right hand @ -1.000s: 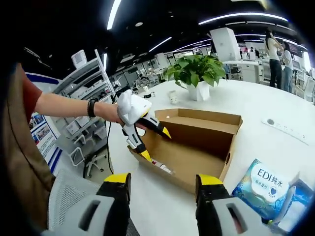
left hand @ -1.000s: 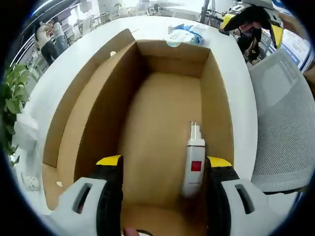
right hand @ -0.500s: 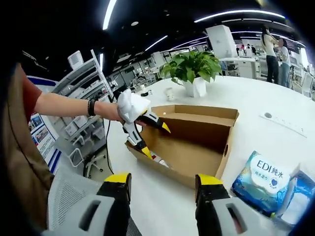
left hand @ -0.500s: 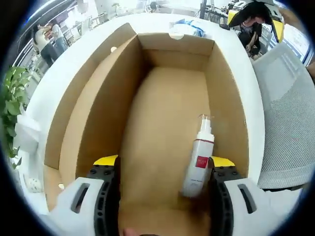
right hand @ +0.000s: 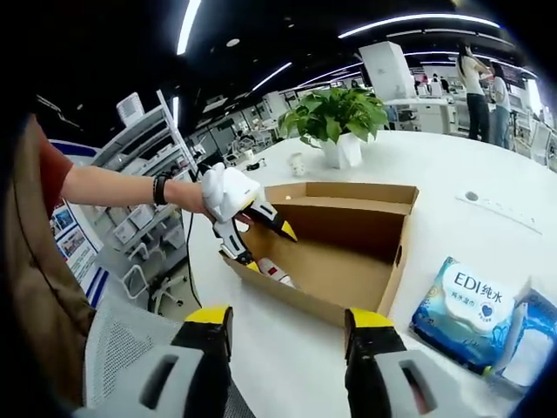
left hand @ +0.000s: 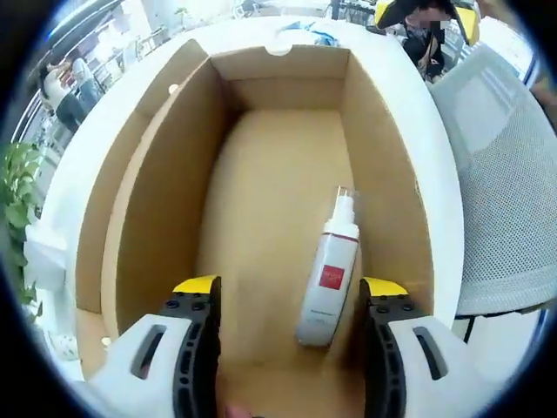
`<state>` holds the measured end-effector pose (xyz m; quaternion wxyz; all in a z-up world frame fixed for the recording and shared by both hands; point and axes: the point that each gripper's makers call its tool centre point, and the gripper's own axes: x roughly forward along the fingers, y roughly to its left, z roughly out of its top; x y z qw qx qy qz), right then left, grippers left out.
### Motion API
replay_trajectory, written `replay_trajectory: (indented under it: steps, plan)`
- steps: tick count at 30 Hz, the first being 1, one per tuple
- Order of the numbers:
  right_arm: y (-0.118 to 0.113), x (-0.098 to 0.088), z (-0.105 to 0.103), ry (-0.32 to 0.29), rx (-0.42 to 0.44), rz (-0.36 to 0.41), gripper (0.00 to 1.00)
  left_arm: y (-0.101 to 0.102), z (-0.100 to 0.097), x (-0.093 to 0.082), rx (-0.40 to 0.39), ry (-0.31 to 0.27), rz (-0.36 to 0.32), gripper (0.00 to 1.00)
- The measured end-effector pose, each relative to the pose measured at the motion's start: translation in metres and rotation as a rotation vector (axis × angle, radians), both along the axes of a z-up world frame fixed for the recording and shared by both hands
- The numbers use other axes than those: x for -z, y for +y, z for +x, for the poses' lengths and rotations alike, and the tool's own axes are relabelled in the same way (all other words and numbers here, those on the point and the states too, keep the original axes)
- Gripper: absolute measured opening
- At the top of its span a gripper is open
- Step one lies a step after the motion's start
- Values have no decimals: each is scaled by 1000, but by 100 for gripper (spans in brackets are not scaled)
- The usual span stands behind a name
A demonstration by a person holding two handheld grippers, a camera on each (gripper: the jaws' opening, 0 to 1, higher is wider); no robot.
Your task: Operate the shoe box by opening the lid, removing the specified soft item, and placing it in the target area until the item is outside and the box remains undamaged.
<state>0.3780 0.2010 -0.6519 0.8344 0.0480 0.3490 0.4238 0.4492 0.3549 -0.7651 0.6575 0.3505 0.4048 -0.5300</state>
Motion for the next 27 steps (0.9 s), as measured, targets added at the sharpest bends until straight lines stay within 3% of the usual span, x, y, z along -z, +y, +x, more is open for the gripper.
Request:
replay_trajectory:
  steps: [5,8,9,13,18,20,27]
  plan:
    - [-1,2,-1,5,5,3,49,-14,-6,6,28,6,-34,44]
    - [-1,2,-3,6,4,1,49,-13,-10,18,73,7,-12,23]
    - [-1,2,-3,6,6,3,49,-15,-9,20,107,-18,-15,22]
    - [-4,3,-5,11,18,12,48,-11,-11,19,85,-4,-26,20]
    - [-3,6,-8,16,9,4,48,-5,-8,17,64,-33,-32,20]
    - [-2,6,-9,16,5,4,48,-2,-1,12,49,-92,-30,20]
    - [6,2,-1,26,17,44,48,-3,-4,-10,44,-124,-58,20]
